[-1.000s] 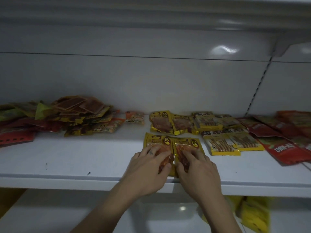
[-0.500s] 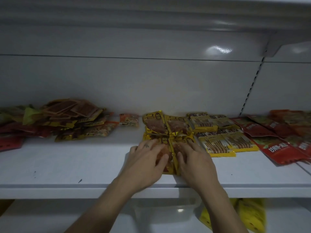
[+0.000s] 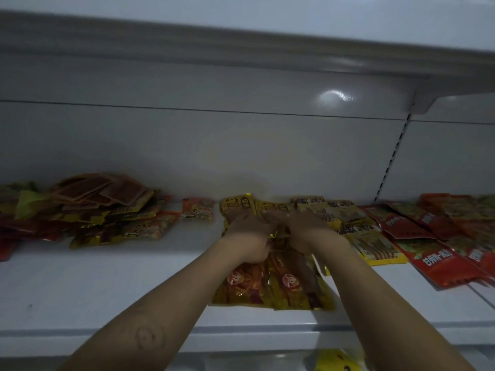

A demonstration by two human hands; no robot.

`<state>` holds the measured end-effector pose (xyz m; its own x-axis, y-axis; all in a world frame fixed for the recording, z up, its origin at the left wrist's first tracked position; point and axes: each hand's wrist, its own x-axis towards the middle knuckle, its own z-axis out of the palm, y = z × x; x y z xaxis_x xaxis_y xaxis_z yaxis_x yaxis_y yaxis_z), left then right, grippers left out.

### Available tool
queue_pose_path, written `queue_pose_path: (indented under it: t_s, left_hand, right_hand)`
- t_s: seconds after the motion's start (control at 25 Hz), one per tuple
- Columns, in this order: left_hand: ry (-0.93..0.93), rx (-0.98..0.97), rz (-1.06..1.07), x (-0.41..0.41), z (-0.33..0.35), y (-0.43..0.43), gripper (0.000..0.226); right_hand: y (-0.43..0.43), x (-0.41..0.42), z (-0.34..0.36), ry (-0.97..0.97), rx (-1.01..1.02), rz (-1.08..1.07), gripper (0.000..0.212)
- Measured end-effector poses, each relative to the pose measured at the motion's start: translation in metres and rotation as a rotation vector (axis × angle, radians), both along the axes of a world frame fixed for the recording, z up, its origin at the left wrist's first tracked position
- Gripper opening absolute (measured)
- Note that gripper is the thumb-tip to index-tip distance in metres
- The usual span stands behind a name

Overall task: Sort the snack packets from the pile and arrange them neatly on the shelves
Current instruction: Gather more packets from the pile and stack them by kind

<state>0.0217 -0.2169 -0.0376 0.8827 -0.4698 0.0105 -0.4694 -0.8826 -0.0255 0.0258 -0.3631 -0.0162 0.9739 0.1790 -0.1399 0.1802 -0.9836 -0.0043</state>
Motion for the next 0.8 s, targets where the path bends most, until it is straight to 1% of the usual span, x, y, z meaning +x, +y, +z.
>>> queue_pose_path:
  t_s: [0.04,0.12,0.2,0.28,0.32,0.44,0.52,0.56,0.64,0.68,0.8]
  left_hand:
    - [0.028,-0.002,0.010,0.005,-0.001,0.000,0.051]
    - [0.050,-0.065,0.011,0.015,-0.004,0.003,0.046]
    - [0.053,-0.090,0.016,0.022,-0.009,0.006,0.044]
    - [0.021,-0.075,0.024,0.026,-0.012,0.005,0.045]
    - [-0.013,-0.061,0.018,0.028,-0.013,0.003,0.045]
    - [-0.135,-0.010,-0.012,0.032,-0.014,-0.001,0.044]
    - [-0.146,-0.011,0.010,0.032,-0.013,-0.004,0.046]
    - [-0.135,-0.029,0.024,0.033,-0.012,-0.006,0.042]
    - [-0.105,-0.114,0.033,0.035,-0.007,-0.006,0.018]
    - [-0.075,-0.184,0.040,0.038,-0.005,-0.004,0.008]
    - [-0.010,-0.457,0.072,0.052,-0.002,0.008,0.012]
  right_hand:
    - [-0.001,0.004,-0.002,0.017,0.013,0.014,0.073]
    - [-0.004,0.010,-0.006,0.004,0.027,0.058,0.069]
    - [-0.005,0.017,-0.009,-0.012,0.040,0.095,0.072]
    - [-0.008,0.024,-0.012,-0.048,0.049,0.135,0.076]
    - [-0.010,0.026,-0.015,-0.092,0.040,0.164,0.074]
    - [-0.018,0.031,-0.024,-0.218,0.070,0.223,0.063]
    - [-0.021,0.035,-0.027,-0.270,0.078,0.222,0.056]
    - [-0.022,0.037,-0.028,-0.292,0.065,0.217,0.050]
    - [-0.024,0.039,-0.026,-0.318,0.064,0.215,0.042]
    - [-0.024,0.039,-0.023,-0.322,0.072,0.218,0.043]
    - [-0.026,0.034,-0.018,-0.353,0.021,0.232,0.049]
